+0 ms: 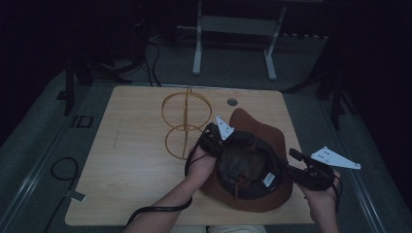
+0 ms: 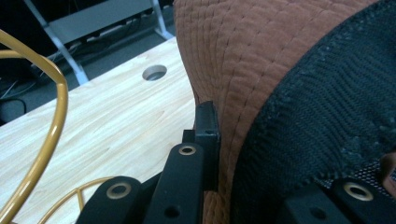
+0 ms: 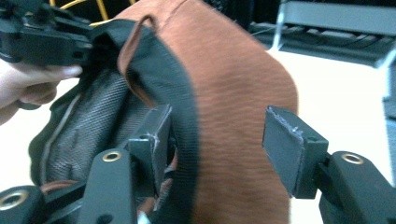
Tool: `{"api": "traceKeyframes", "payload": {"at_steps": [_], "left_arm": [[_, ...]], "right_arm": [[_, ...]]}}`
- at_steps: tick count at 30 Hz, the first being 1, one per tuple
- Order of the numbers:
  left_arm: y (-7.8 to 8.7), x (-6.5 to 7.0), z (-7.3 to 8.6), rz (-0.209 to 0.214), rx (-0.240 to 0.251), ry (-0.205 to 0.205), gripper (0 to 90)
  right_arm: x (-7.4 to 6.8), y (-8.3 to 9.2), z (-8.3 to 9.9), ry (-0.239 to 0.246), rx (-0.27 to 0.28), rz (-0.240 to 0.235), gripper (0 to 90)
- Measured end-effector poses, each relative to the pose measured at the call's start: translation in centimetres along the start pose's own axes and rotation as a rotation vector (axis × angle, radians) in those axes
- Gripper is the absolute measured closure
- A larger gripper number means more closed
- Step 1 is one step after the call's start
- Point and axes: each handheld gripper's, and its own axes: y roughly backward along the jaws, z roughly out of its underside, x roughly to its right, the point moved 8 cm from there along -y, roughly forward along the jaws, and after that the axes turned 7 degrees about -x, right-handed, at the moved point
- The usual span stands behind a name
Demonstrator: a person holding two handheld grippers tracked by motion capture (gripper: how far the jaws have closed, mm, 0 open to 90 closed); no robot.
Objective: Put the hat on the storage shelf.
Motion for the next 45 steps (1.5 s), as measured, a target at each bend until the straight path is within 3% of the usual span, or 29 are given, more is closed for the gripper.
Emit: {"api": "traceKeyframes", "payload": {"at_steps": [4, 10, 11, 13, 14, 17, 20, 23, 25, 27, 29, 34, 36, 37, 45], "left_arm": [[1.3, 0.2, -0.5, 0.018, 0.042, -0.028, 87.0], [3.5, 0.7, -1.3, 0.075, 0.119, -0.067, 86.9], [3.9, 0.8, -1.4, 0.112, 0.145, -0.071, 86.9], [4.5, 0.8, -1.5, 0.128, 0.164, -0.091, 86.8], [4.7, 0.8, -1.6, 0.157, 0.182, -0.1, 86.8], [5.5, 1.0, -1.6, 0.181, 0.183, -0.129, 86.8], [6.6, 1.5, -1.8, 0.223, 0.219, -0.158, 86.8], [8.0, 1.9, -2.3, 0.321, 0.305, -0.167, 86.7], [8.7, 1.9, -2.7, 0.354, 0.353, -0.175, 86.7], [9.6, 1.9, -3.2, 0.413, 0.428, -0.17, 86.7], [10.1, 1.9, -3.7, 0.436, 0.466, -0.153, 86.6], [10.5, 2.5, -4.2, 0.442, 0.49, -0.142, 86.7], [10.5, 2.8, -4.2, 0.445, 0.491, -0.147, 86.7], [10.4, 3.8, -4.2, 0.464, 0.493, -0.151, 86.6], [9.2, 5.3, -3.9, 0.464, 0.477, -0.16, 86.6]], "right_arm": [[1.8, 1.5, 0.3, 0.002, -0.008, 0.048, 41.8], [5.0, 2.5, 1.5, -0.024, -0.042, 0.099, 42.6], [5.5, 2.5, 1.6, -0.032, -0.044, 0.098, 42.6], [6.0, 2.4, 1.8, -0.033, -0.049, 0.094, 42.7], [6.1, 2.3, 1.9, -0.031, -0.054, 0.082, 42.7], [6.3, 1.7, 1.8, -0.026, -0.06, 0.057, 42.7], [6.2, 0.7, 1.5, -0.013, -0.065, 0.028, 42.8], [5.3, -0.3, 0.7, 0.0, -0.056, -0.024, 43.1], [4.3, -0.8, 0.2, 0.023, -0.043, -0.061, 42.9], [2.8, -1.1, -0.4, 0.042, -0.023, -0.119, 41.4], [1.0, -1.1, -0.9, 0.056, 0.007, -0.197, 39.5], [-3.4, -1.0, -1.9, 0.12, 0.061, -0.373, 36.9], [-3.4, -1.0, -1.9, 0.12, 0.061, -0.373, 36.9], [-5.0, -1.4, -2.5, 0.128, 0.089, -0.459, 36.3], [-6.8, -2.7, -3.1, 0.128, 0.121, -0.529, 36.6]]}}
